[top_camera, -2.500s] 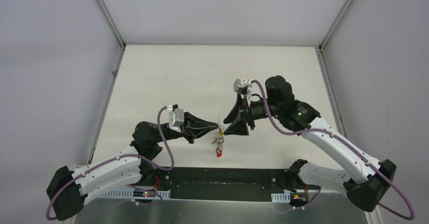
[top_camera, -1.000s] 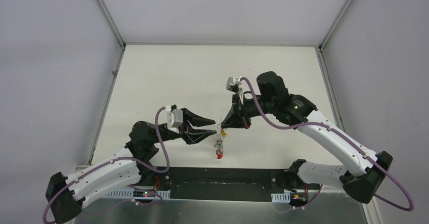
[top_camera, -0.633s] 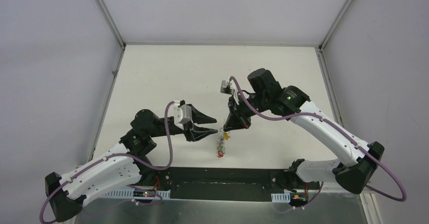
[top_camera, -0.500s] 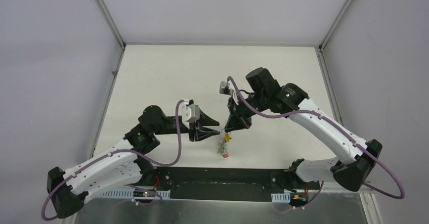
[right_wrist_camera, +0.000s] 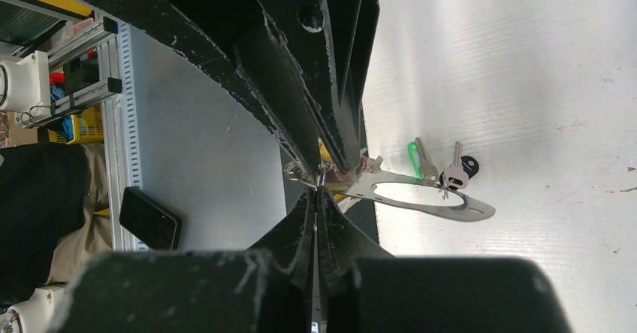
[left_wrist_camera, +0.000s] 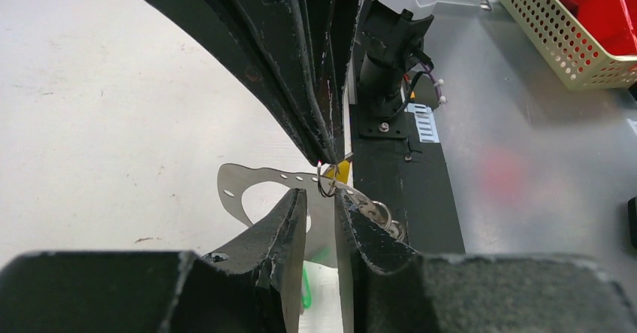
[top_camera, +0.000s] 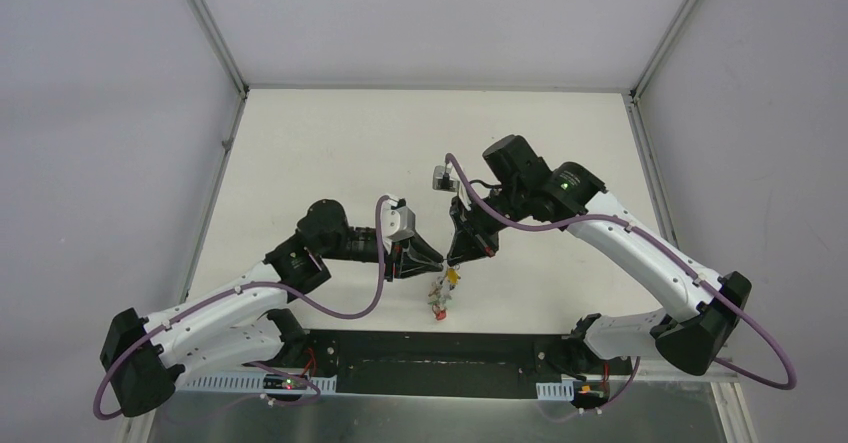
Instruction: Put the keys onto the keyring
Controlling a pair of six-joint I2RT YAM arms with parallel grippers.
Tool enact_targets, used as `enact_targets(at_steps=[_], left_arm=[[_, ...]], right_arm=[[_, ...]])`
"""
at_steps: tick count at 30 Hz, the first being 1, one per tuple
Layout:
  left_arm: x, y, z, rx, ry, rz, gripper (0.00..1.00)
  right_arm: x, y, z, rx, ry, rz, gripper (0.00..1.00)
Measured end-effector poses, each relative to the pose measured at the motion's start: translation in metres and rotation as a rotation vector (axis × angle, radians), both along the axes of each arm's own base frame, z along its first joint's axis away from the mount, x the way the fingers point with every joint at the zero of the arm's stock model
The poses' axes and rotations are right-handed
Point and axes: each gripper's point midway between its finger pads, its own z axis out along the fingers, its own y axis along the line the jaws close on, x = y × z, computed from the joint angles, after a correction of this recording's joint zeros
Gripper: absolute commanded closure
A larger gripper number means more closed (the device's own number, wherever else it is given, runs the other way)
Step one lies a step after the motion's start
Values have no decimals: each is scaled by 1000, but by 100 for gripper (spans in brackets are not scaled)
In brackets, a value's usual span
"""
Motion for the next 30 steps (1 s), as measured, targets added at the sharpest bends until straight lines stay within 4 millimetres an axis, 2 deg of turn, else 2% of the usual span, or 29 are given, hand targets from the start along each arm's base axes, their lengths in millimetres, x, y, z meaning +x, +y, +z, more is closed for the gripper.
enact_targets(at_steps=[6,13,18,20,23,27,29,30], left_arm=[[-1,-2,3,-14,0,-14,78],[-1,-4,6,-27,2,-19,85],[0,-6,6,-29,4,-21,85],[1,-6,6,-30,7,-21,89],[1,-7,5,-29,15,-21,100],[2,-8,4,-28,21,-22,100],[2,-8,4,-28,22,-21,100],[2,-8,5,-29,21,-18,100]], right_arm=[[0,0,0,0,0,0,100],[0,0,0,0,-1,-1,100],[0,0,0,-1,-2,-2,100],[1,0,0,-1,-3,-3,100],[1,0,0,-2,-4,-3,100],[1,0,-1,-4,-4,-5,100],[2,0,-1,-5,-6,-8,93],[2,0,-1,-7,-6,-10,86]])
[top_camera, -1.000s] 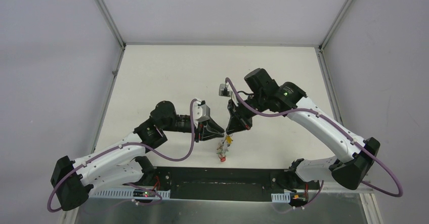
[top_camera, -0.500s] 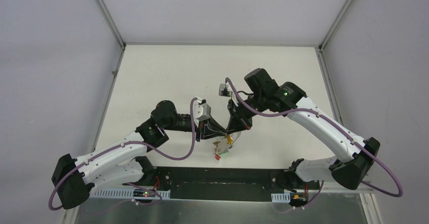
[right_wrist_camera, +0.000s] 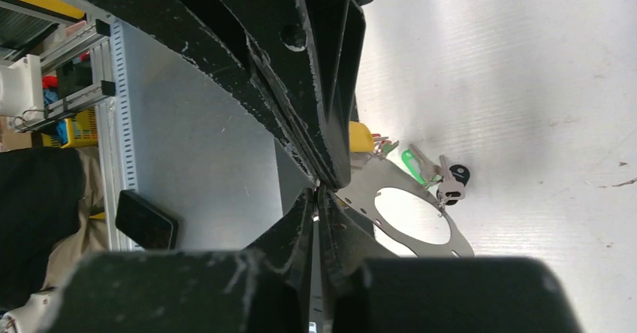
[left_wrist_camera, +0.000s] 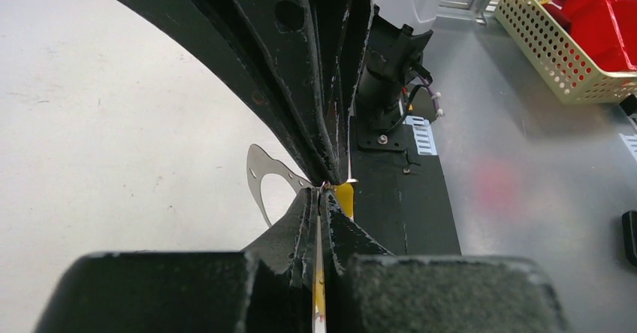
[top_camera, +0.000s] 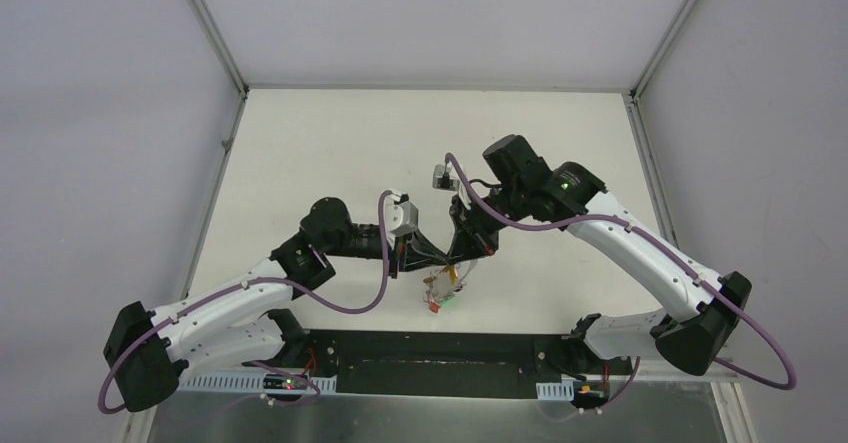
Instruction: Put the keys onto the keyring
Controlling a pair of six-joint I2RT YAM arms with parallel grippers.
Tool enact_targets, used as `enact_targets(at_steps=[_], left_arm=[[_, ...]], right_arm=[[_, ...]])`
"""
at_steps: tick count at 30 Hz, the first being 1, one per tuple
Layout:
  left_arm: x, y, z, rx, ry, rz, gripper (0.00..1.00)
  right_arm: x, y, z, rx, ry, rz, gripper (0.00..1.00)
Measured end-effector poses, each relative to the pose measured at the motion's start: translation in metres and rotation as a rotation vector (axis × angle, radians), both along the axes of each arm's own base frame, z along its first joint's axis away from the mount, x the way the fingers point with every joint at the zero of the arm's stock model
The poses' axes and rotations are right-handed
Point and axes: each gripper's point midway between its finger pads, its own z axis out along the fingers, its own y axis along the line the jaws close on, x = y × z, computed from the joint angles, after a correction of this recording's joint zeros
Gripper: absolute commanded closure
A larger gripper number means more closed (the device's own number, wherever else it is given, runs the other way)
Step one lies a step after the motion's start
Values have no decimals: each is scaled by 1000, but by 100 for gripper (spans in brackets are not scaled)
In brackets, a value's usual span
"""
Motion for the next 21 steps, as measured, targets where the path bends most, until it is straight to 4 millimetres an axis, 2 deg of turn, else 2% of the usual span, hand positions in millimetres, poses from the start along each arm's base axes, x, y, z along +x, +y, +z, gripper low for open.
enact_targets(at_steps=[5,9,13,21], left_arm=[[1,5,4,-24,-16,33,100],[-1,14,13,-77,-52,67,100],[-2,24,24,-154,-92,109,100],[0,41,37,-307,-125,192,100]], right_arm=[[7,4,5,19,-25,-31,54],[12,8,17,78,-67,-67,39],[13,8,33,164,-119,-110,36],[21,8,61,308,-131,-231,41]])
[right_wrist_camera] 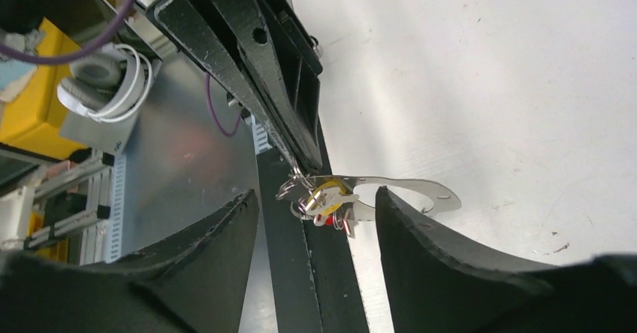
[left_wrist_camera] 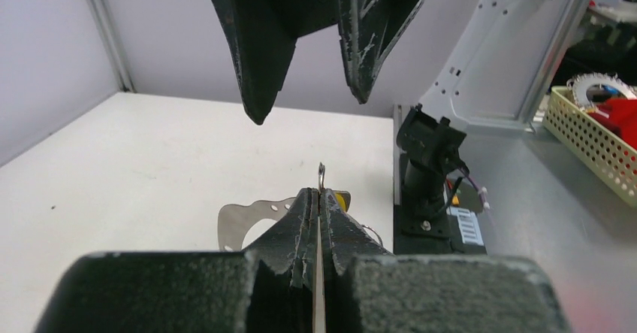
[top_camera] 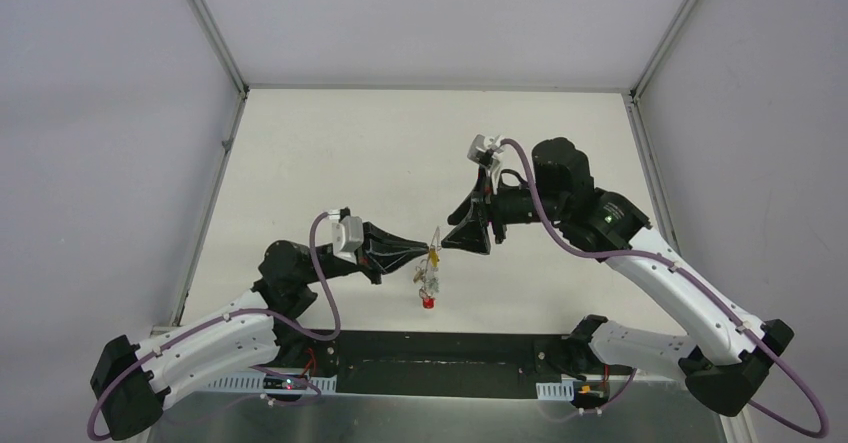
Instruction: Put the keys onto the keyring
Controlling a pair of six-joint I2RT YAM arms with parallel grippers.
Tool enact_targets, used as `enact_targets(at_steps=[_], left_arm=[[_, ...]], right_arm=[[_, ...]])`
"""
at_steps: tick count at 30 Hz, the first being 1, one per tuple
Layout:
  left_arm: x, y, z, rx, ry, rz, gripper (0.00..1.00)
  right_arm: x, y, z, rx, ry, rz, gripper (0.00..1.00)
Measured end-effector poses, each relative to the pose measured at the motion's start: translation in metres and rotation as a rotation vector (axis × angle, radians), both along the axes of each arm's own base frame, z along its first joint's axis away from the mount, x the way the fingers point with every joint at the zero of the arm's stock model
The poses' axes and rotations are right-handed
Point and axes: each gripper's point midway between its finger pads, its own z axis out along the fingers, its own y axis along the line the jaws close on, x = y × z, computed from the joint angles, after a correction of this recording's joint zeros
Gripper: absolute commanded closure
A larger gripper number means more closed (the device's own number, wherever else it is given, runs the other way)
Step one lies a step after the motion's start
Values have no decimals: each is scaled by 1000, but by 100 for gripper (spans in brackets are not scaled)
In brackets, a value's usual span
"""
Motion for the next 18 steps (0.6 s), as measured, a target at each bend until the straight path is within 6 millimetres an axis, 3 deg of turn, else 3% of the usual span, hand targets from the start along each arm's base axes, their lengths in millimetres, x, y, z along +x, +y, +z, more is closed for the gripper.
enact_targets(at_steps=[5,8,18], left_arm=[[2,8,9,-86,-6,35,100],[1,11,18,-125,-17,41,100],[0,15,29,-171,-17,41,100]], right_arm=[[7,3,1,30,40,-37,43],[9,5,1,44,48,-43,55],[-2,13,12,106,69,45,58]])
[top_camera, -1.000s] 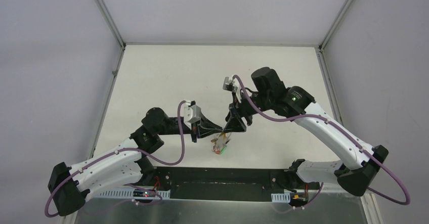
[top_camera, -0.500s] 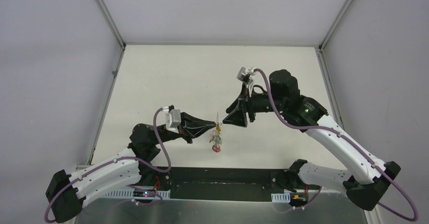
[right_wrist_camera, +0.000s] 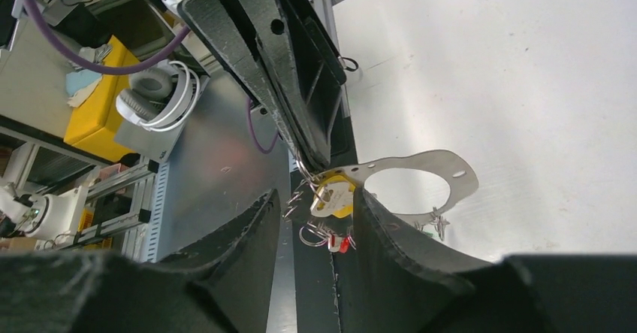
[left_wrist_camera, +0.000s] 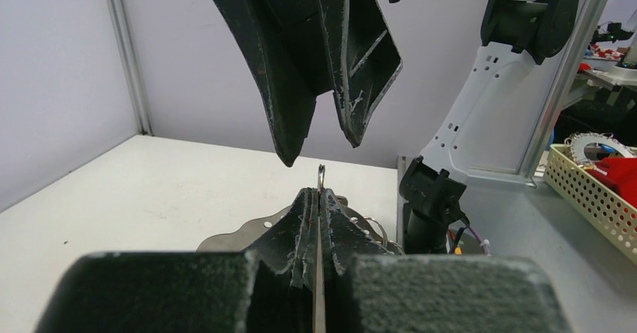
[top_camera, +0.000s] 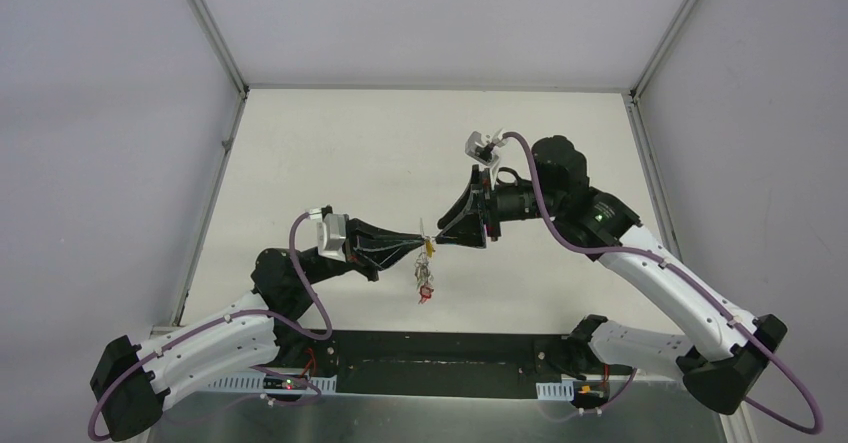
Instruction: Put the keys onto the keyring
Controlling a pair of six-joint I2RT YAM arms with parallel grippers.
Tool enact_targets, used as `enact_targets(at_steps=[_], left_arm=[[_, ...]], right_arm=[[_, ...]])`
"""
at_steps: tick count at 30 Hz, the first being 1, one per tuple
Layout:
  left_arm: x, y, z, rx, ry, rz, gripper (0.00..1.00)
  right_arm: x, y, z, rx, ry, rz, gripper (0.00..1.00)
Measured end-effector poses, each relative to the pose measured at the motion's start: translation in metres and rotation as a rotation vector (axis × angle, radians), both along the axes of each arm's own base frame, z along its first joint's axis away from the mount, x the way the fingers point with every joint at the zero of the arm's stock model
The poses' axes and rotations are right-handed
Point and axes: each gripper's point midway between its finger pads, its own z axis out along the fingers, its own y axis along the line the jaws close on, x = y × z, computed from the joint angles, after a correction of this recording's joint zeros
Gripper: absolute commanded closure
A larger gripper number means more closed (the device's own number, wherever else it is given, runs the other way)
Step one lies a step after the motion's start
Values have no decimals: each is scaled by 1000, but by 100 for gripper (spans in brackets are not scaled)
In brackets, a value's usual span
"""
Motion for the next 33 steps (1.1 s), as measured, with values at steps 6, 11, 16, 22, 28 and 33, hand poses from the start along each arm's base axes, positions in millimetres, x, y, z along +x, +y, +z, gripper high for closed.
enact_targets(at_steps=[6,11,16,22,28,33], left_arm=[[0,0,0,-2,11,-5,100],[0,-1,-1,0,16,-6,100],[0,-1,-1,0,17,-6,100],[0,-1,-1,0,18,-6,100],[1,-1,-2,4,21,-6,100],[1,-1,-2,3,21,-5,100]], right_arm=[[-6,6,1,31,18,67,63],[-11,9,-3,37,44,113,74],[-13,11,-6,42,56,136,86],[-12,11,-10,38,57,134,96],[-12,10,-14,32,59,135,100],[-12,10,-15,28,59,136,100]])
